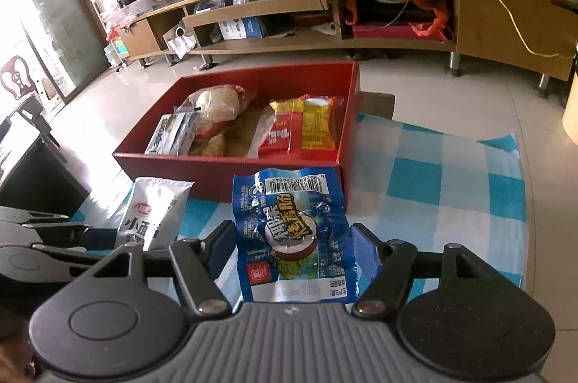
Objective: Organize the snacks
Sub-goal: 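Carry the white bag in the left tool while the right tool carries the blue bag over the box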
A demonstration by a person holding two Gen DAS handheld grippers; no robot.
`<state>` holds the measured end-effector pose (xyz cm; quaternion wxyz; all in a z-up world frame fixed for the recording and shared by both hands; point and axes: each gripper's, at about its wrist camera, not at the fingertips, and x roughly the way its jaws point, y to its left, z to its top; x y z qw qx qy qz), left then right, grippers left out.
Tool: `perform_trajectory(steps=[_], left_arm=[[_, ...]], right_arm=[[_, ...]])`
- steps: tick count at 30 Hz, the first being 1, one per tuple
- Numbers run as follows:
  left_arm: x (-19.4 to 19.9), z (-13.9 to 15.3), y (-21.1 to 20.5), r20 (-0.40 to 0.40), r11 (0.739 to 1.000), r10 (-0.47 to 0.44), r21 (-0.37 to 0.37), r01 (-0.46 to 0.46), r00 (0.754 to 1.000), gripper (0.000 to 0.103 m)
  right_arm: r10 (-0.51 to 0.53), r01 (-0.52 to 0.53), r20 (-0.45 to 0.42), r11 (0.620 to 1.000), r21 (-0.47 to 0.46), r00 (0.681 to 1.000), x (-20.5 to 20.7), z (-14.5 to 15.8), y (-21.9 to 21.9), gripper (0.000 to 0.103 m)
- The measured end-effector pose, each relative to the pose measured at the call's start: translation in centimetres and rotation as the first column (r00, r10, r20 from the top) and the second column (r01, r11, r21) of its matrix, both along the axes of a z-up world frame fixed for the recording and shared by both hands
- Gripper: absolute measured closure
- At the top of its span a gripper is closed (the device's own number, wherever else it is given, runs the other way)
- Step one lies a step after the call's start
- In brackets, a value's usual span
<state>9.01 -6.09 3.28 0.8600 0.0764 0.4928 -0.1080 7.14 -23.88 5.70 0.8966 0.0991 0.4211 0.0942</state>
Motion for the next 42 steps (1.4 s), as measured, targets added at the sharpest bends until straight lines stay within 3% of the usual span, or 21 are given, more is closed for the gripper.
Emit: perform_trajectory(steps=[31,42], left_arm=[[4.9,3.0,0.2,0.124,0.998,0.057,0.017,-0.059,0.991,0.048],[7.1,3.1,0.3,0.139,0.996,0.078,0.024,-0.082,0.987,0.048]], right_arm=[[-0.032,0.026,0.119,0.998,0.054,0.992,4.5,2.4,0.4,0.035],[-0.033,0.026,0.116,0.998,0.053,0.993,6.9,1.7,0.5,0.035]])
